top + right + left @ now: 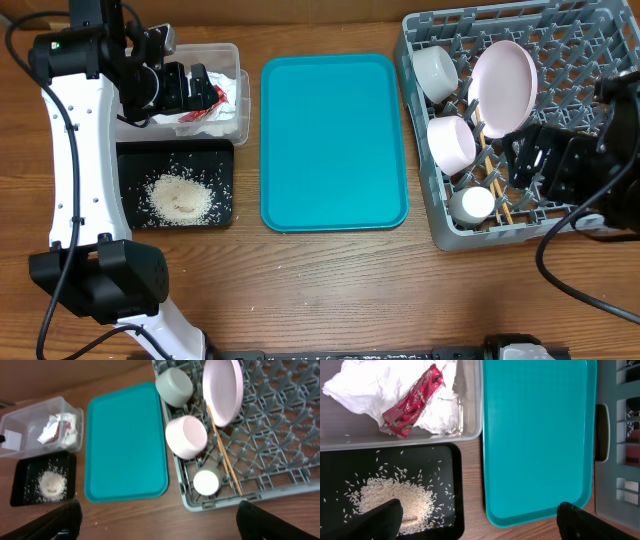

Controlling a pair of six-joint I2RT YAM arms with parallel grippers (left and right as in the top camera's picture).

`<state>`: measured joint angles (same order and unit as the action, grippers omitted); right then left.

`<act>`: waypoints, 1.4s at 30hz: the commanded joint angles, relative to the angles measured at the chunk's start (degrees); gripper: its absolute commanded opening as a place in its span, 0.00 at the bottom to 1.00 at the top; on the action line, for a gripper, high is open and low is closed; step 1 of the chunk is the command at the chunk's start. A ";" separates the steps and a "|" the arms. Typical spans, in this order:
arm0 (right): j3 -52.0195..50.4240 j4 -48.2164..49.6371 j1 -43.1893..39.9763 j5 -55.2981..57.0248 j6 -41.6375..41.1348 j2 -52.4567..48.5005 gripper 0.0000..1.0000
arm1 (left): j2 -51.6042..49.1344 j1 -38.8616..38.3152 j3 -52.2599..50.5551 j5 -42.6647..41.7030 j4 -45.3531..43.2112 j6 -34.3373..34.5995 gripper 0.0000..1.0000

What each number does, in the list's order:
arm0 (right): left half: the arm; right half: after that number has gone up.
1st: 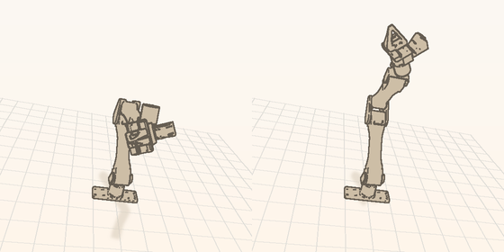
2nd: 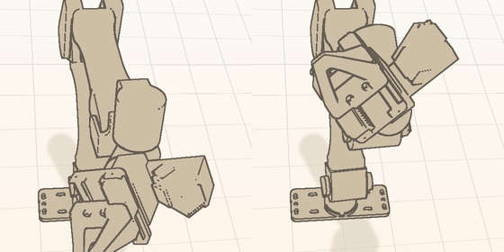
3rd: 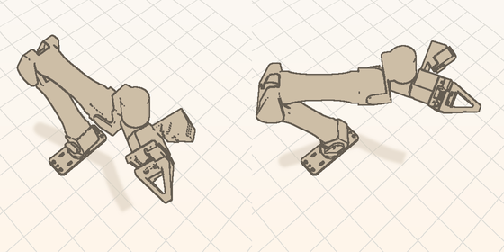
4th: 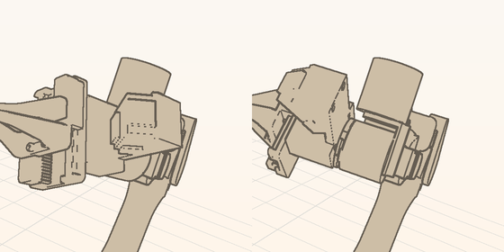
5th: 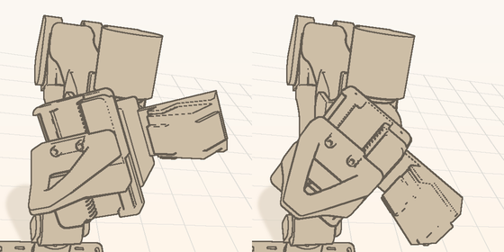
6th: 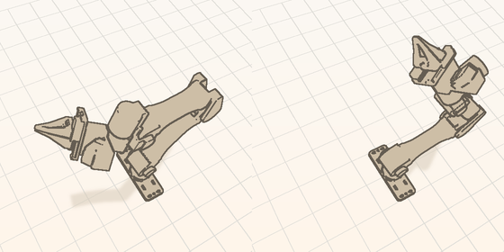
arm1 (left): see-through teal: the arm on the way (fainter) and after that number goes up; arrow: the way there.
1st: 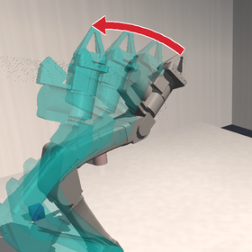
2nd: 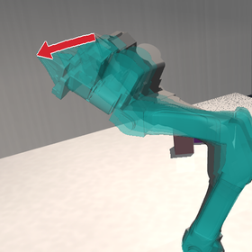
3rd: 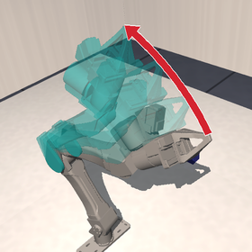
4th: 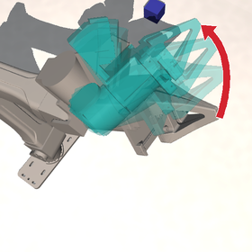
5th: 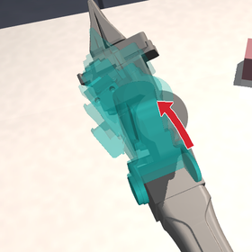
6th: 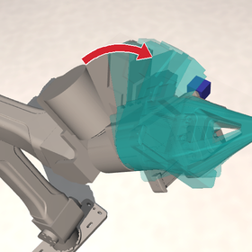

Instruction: Sort waste into correct bins and load items into the dishwasher

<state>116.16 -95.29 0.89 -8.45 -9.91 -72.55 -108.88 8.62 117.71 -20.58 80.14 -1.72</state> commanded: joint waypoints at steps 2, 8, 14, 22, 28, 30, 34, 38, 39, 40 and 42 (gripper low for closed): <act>0.50 0.74 0.09 1.73 -0.20 0.22 1.00 | 0.13 -0.28 1.14 0.22 -0.09 -1.09 1.00; -0.72 5.97 0.02 3.91 -0.15 0.79 1.00 | 0.13 -0.28 1.14 0.22 -0.09 -1.09 1.00; -11.06 17.64 0.02 6.91 1.14 8.31 1.00 | 0.13 -0.28 1.14 0.22 -0.09 -1.09 1.00; -40.50 40.81 -0.87 7.96 1.36 26.56 1.00 | 0.13 -0.28 1.14 0.22 -0.09 -1.09 1.00; -67.41 59.82 -0.96 5.38 1.25 42.97 1.00 | 0.13 -0.28 1.14 0.22 -0.09 -1.09 1.00; -73.79 65.02 -0.96 4.42 1.11 46.42 1.00 | 0.13 -0.28 1.14 0.22 -0.09 -1.09 1.00; -87.69 78.49 -0.81 0.94 0.87 53.24 1.00 | 0.13 -0.28 1.14 0.22 -0.09 -1.09 1.00; -99.93 90.03 1.01 -0.02 0.81 58.82 1.00 | 0.13 -0.28 1.14 0.22 -0.09 -1.09 1.00; -101.59 91.21 1.44 0.00 0.85 59.60 1.00 | 0.13 -0.28 1.14 0.22 -0.09 -1.09 1.00; -103.01 92.06 1.84 0.00 0.87 60.39 1.00 | 0.13 -0.28 1.14 0.22 -0.09 -1.09 1.00; -105.74 93.20 2.56 0.04 0.90 62.12 1.00 | 0.13 -0.28 1.14 0.22 -0.09 -1.09 1.00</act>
<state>14.22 -3.84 2.15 -7.51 -8.97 -13.23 -108.88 8.62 117.73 -20.58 80.14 -1.72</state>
